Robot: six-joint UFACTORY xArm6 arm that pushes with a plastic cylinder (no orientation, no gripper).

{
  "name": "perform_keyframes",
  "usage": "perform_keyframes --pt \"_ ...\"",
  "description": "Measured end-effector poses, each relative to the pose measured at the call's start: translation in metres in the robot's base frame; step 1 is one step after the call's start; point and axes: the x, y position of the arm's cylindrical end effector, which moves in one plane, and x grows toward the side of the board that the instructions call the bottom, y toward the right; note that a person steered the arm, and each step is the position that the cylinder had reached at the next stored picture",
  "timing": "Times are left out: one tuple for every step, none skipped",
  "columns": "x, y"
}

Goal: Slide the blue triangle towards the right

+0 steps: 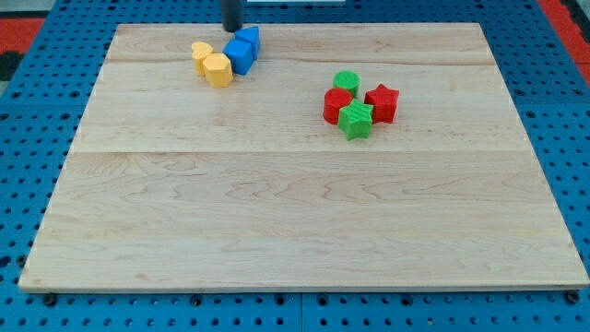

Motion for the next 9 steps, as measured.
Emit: perform_keyframes --pt "0.0 -0.025" --pt "0.003 -0.025" --pt "0.028 -0.02" --pt "0.029 -0.02" --pt "0.029 -0.013" --pt "0.029 0.025" --pt "0.029 0.03" --pt "0.03 0.032" --pt "0.037 0.07"
